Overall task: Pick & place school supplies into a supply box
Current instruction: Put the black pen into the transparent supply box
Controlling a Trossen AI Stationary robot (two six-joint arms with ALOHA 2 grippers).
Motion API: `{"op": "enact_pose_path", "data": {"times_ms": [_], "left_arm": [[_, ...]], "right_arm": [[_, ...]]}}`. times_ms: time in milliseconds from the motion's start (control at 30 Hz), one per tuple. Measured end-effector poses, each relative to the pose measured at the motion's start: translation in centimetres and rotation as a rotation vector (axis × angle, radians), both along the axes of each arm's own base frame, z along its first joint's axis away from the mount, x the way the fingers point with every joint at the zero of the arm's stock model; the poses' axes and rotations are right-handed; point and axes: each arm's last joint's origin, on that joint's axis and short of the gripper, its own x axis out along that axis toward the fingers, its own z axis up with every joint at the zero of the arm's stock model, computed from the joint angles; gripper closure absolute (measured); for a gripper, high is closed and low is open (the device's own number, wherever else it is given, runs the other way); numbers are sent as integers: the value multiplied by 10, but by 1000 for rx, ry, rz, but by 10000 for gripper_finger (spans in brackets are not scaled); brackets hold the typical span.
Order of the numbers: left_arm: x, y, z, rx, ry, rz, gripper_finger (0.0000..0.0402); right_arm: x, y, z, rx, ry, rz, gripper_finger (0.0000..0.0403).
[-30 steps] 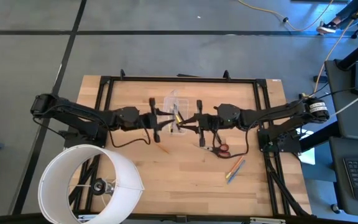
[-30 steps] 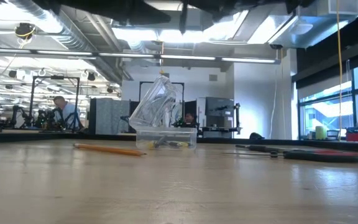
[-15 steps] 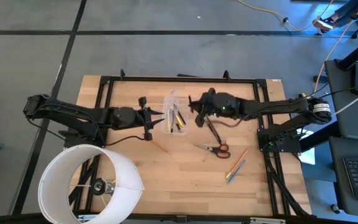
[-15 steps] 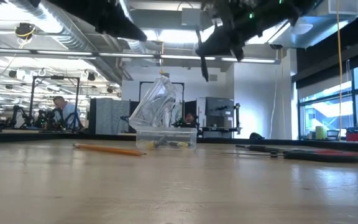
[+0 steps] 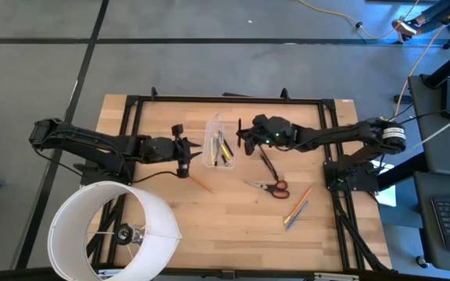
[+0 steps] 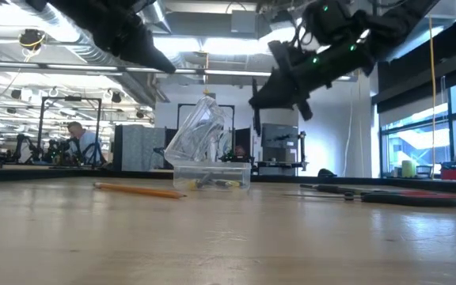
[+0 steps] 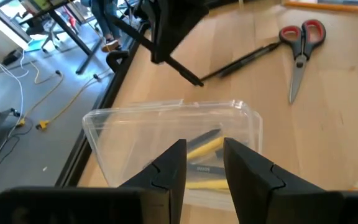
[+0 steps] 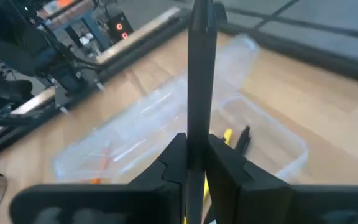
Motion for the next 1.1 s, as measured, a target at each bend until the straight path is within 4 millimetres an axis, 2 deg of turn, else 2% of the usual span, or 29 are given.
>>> {"op": "enact_pose_path", "data": {"times_ms": [333,667,833,1100], "left_arm": [[-3,0,-5,-49,37,29,304],[-5,0,-9,-109,64,40,304],[-8,-2,-13,-146,113,11,303],[-12,-4,-27,-253,208,-22,307]], "right_arm": [[19,-4,-36,79,-22,24,354],[27,-5,-65,129,13,25,354],[28,-5,-72,134,34,23,354],[28,-5,-73,138,35,21,350]]}}
